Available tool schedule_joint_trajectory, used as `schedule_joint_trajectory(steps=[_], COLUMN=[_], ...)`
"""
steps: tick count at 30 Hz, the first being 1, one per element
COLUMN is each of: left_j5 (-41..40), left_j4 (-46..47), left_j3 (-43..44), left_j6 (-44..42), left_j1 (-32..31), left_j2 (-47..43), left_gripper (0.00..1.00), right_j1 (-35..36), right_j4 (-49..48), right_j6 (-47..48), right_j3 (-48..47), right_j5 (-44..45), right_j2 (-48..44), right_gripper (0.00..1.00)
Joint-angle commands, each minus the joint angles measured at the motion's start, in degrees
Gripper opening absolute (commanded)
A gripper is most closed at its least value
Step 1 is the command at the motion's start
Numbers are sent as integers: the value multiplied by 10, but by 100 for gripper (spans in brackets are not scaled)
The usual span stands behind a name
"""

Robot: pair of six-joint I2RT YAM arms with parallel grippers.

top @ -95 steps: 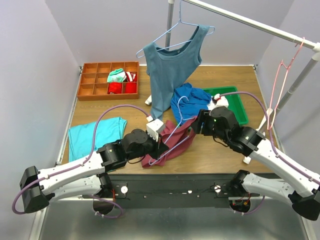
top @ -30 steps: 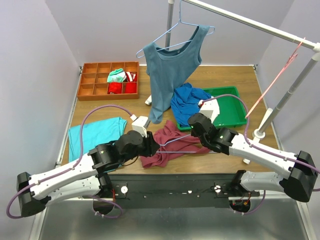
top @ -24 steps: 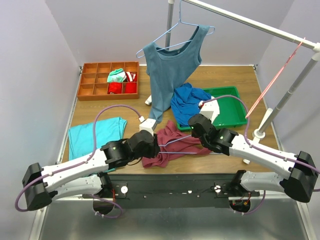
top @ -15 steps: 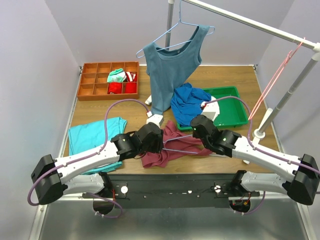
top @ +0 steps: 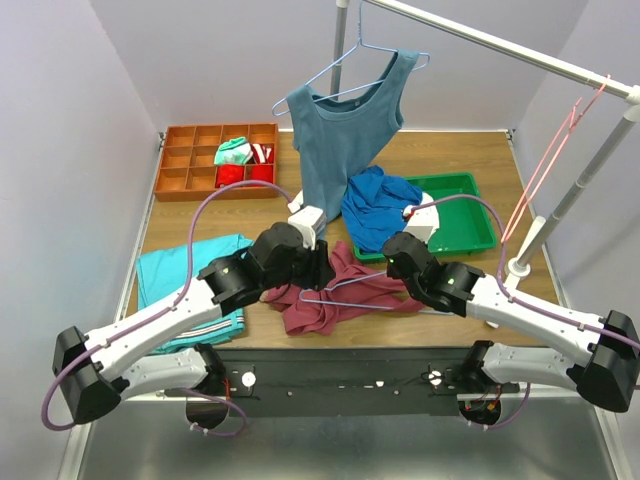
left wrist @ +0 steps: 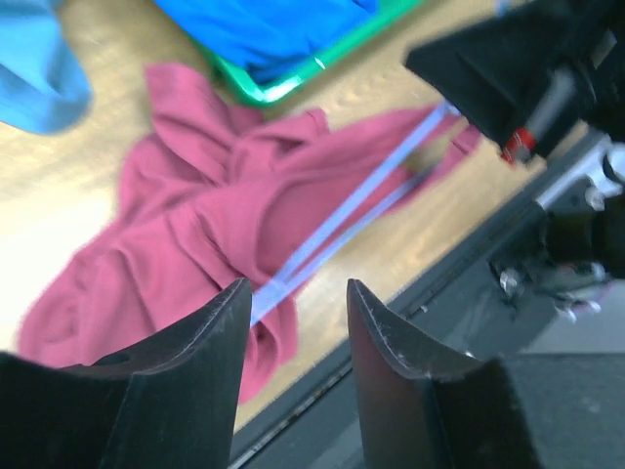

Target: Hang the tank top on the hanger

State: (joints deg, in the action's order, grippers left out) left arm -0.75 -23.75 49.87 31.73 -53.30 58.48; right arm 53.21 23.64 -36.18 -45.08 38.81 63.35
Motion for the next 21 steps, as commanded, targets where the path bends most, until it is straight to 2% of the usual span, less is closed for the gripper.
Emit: schedule_joint_trajectory(steps=[1,7,21], left_j5=[-48,-32,39], left_j4=[-63,-91,-71], left_j3=[65,106,91], left_j6=[-26,-60,-86], left_j1=[10,9,9], left_j2=[77,167,253], left_gripper=[50,47,51], right_j1=[7,8,9], right_j4=[10,18,20], right_j6=[-6,-5,-1], right_j3=[8,12,4], right_j5=[11,13,21], right_j2=[-11,-23,-16], right_gripper=[1,1,1])
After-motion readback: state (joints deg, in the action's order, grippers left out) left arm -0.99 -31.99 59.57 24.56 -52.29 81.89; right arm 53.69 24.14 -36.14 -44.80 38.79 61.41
